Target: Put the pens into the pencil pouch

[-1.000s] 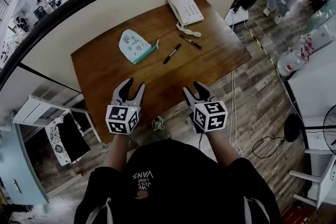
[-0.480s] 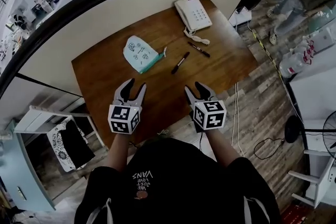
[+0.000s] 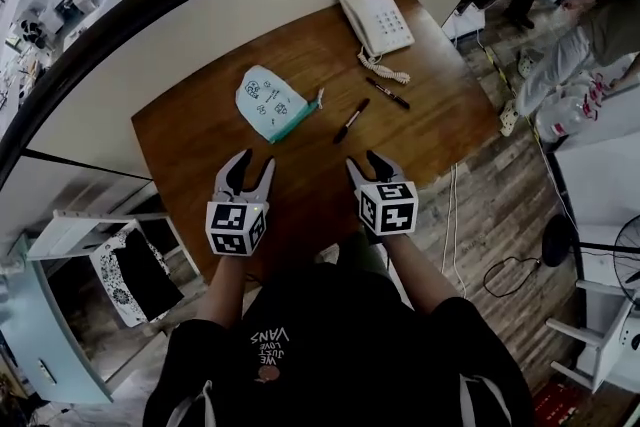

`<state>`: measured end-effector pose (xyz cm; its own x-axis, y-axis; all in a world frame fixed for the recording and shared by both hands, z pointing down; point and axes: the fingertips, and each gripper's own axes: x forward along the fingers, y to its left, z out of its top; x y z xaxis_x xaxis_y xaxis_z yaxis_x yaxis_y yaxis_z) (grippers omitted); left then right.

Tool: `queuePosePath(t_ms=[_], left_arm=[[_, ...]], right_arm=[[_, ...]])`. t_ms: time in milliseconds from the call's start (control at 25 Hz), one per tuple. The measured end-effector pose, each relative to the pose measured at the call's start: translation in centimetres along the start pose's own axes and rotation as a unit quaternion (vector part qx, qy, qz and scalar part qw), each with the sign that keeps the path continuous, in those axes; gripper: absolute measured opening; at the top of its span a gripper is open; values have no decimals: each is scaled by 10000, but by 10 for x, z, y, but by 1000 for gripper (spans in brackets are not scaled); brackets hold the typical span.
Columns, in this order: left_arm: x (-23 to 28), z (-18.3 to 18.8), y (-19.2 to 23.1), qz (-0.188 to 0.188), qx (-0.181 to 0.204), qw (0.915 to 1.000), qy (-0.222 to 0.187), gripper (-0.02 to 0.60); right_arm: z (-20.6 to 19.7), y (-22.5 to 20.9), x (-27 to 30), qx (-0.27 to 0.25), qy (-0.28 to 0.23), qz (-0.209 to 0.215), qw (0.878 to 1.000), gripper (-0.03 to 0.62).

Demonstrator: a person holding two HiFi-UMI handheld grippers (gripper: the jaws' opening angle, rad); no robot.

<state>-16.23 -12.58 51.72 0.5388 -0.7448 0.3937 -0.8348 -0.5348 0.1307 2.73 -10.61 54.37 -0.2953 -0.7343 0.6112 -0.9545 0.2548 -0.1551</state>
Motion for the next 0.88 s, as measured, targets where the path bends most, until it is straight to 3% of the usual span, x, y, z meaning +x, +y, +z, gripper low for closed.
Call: queuePosePath(t_ms=[280,640,880], left_arm=[[12,-9,5,282,-218,9993,104,169],[20,-18,2,565,-451,9972,209,169],[22,-19,6,691,-511,9960,231,170]], right_arm=[[-9,-10,54,-13,431,92,9990,186],[-19,-37,106,506,832,-371,9946,186],[-28,-33,126,219,1209,-400,9916,186]])
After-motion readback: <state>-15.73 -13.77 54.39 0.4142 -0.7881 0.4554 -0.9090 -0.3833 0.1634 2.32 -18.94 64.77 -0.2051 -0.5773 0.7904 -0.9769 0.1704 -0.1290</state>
